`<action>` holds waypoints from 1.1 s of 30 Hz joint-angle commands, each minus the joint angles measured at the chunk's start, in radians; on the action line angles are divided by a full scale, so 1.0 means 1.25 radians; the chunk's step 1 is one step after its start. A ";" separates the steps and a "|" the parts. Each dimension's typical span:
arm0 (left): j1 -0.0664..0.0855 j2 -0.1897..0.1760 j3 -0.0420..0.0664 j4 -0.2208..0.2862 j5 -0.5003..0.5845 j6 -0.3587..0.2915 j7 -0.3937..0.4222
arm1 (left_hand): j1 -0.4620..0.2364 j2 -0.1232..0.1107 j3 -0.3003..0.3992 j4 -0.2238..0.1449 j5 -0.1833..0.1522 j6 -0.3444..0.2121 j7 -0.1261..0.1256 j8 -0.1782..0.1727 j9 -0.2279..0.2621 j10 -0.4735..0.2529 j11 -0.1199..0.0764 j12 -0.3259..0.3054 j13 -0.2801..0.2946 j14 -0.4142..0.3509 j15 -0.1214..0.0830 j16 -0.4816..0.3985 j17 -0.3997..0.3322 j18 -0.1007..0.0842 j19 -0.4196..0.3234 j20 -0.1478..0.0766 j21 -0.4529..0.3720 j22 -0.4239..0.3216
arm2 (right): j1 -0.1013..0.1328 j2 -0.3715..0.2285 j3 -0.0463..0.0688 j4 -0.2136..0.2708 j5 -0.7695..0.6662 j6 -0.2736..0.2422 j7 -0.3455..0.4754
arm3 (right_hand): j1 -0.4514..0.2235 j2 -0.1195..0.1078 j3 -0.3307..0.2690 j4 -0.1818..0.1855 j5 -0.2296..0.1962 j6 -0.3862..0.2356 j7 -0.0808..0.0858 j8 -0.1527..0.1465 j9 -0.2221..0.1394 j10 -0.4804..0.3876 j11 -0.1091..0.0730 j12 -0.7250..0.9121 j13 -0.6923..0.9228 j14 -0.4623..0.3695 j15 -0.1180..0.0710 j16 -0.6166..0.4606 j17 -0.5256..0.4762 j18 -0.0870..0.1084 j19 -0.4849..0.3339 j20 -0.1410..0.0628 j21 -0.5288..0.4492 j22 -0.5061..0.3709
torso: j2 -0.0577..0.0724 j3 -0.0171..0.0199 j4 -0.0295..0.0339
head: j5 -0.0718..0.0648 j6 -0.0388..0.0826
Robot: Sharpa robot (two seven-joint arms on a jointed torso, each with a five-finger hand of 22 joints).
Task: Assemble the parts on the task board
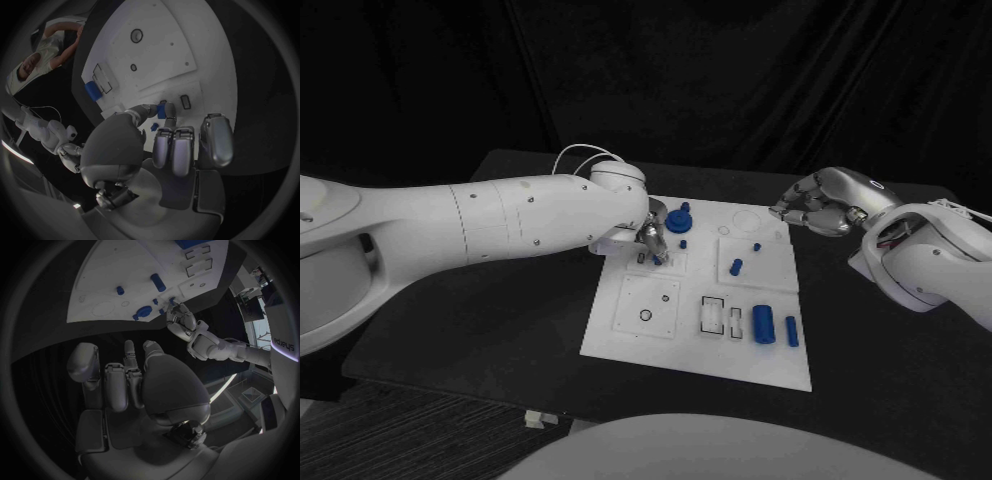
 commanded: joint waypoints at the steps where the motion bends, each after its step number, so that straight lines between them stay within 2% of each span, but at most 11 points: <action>1: -0.008 0.001 -0.003 0.001 0.005 0.006 0.005 | 0.020 0.045 0.122 -0.043 0.065 0.039 -0.039 0.019 0.013 0.062 -0.004 -0.005 0.172 0.084 -0.004 0.007 0.210 0.003 0.004 0.000 0.003 0.153 | -0.002 0.000 0.001 0.000 -0.002 0.004 -0.017 | 0.026 0.003 0.012 -0.003 0.018 0.002 -0.006 0.010 0.011 0.082 -0.006 0.013 0.211 0.056 -0.006 -0.008 0.107 0.009 0.000 -0.005 -0.015 0.110 | 0.000 0.0001 0.0001 | 0.000 0.000; 15: -0.007 -0.012 -0.003 0.012 0.005 -0.046 0.022 | 0.020 0.045 0.121 -0.044 0.066 0.040 -0.039 0.018 0.013 0.061 -0.004 -0.007 0.170 0.083 -0.004 0.006 0.207 0.003 0.004 0.000 0.005 0.153 | -0.002 -0.002 0.001 0.001 -0.002 0.004 -0.017 | 0.028 0.003 0.013 -0.003 0.018 0.002 -0.006 0.010 0.012 0.082 -0.006 0.013 0.211 0.056 -0.006 -0.008 0.107 0.009 0.000 -0.005 -0.015 0.110 | 0.000 0.0001 -0.0001 | -0.002 0.000; 21: -0.003 -0.024 -0.003 0.023 0.008 -0.056 0.024 | 0.019 0.045 0.121 -0.044 0.066 0.040 -0.039 0.018 0.012 0.061 -0.004 -0.007 0.170 0.082 -0.005 0.005 0.206 0.003 0.005 0.000 0.005 0.153 | -0.002 -0.004 0.001 0.000 -0.002 0.005 -0.018 | 0.032 0.004 0.015 -0.005 0.019 0.002 -0.006 0.010 0.012 0.082 -0.006 0.013 0.211 0.056 -0.006 -0.009 0.106 0.009 -0.001 -0.005 -0.016 0.110 | 0.000 -0.0003 0.0002 | -0.003 0.000; 33: 0.006 -0.025 -0.003 0.009 0.110 0.010 -0.005 | 0.019 0.046 0.121 -0.044 0.065 0.041 -0.039 0.018 0.012 0.060 -0.004 -0.009 0.169 0.082 -0.005 0.004 0.205 0.003 0.004 0.000 0.003 0.153 | -0.002 -0.001 0.001 -0.002 -0.002 0.009 -0.020 | 0.036 0.005 0.018 -0.007 0.019 0.002 -0.006 0.010 0.012 0.082 -0.006 0.013 0.211 0.056 -0.006 -0.009 0.105 0.010 -0.001 -0.006 -0.017 0.110 | 0.000 0.0002 -0.0003 | -0.001 0.000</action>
